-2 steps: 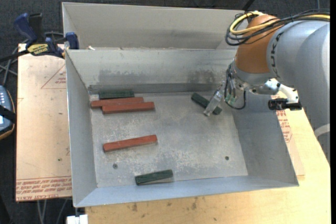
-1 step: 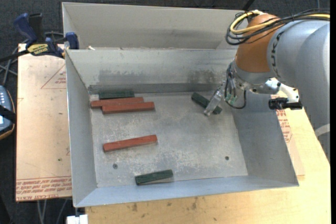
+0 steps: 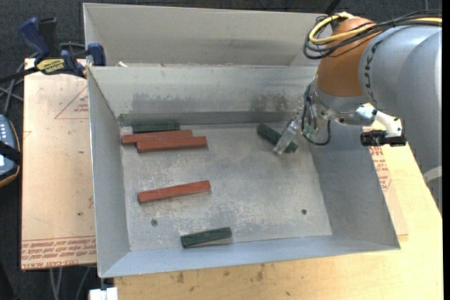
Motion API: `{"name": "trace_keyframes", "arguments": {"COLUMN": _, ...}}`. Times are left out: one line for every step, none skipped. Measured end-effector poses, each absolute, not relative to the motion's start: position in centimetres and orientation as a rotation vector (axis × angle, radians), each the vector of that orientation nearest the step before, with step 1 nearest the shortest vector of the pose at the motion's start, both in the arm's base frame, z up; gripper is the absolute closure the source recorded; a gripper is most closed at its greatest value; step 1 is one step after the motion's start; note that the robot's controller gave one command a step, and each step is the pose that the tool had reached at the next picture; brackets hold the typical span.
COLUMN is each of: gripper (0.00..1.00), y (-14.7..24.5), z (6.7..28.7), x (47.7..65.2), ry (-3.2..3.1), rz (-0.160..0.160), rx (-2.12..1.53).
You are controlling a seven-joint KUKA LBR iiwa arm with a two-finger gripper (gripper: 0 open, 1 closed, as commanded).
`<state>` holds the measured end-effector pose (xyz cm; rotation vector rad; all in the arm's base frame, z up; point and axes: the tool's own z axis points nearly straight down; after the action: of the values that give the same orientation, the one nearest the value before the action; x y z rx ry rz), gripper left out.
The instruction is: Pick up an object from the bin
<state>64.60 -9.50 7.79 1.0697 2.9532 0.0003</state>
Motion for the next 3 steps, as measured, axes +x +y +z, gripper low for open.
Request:
{"name": "trace_keyframes", "arguments": {"gripper": 1.0, "y": -9.5, "z": 8.7, "x": 64.5, "ry": 2.956, "rz": 0.0, "rx": 1.07}}
{"name": "trace_keyframes", "arguments": {"gripper": 1.0, "y": -9.5, "z": 9.7, "x": 64.6, "ry": 2.953, "rz": 0.001, "rx": 1.068}}
{"name": "trace_keyframes", "arguments": {"gripper": 1.0, "y": -9.5, "z": 10.1, "x": 64.7, "ry": 2.95, "rz": 0.002, "rx": 1.066}}
